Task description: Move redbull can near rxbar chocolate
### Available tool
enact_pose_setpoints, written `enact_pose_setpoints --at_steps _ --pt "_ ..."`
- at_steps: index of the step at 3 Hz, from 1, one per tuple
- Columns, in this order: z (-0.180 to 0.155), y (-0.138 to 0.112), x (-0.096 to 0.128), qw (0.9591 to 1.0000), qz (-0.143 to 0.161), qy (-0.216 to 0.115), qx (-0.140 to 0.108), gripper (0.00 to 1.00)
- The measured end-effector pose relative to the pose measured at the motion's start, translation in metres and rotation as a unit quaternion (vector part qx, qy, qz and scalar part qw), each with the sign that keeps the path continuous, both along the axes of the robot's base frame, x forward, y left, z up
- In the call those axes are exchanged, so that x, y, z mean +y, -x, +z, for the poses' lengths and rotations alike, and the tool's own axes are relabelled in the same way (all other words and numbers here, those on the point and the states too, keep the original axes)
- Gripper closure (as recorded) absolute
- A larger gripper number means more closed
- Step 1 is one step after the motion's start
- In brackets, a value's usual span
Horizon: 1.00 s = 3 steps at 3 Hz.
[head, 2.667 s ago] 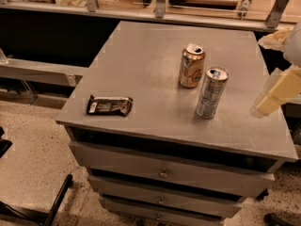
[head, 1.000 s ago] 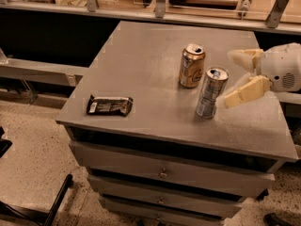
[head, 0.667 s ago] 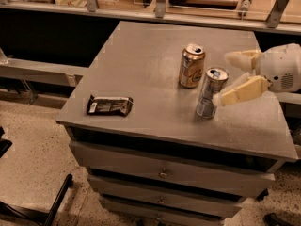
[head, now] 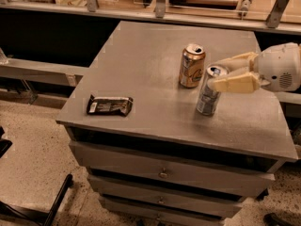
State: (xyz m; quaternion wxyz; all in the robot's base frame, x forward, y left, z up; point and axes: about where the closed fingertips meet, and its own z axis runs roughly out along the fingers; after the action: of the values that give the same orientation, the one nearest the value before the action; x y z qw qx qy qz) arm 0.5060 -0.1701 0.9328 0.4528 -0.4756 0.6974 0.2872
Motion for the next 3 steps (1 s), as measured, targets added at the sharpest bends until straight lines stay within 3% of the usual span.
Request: enact_pose_setpoints --at_steps 2,3 --pt "0.0007 0.0001 0.005 1.0 0.005 0.0 0.0 1.0" --pt "0.0008 0.0001 0.0054 1.0 0.005 0.0 0.0 1.0"
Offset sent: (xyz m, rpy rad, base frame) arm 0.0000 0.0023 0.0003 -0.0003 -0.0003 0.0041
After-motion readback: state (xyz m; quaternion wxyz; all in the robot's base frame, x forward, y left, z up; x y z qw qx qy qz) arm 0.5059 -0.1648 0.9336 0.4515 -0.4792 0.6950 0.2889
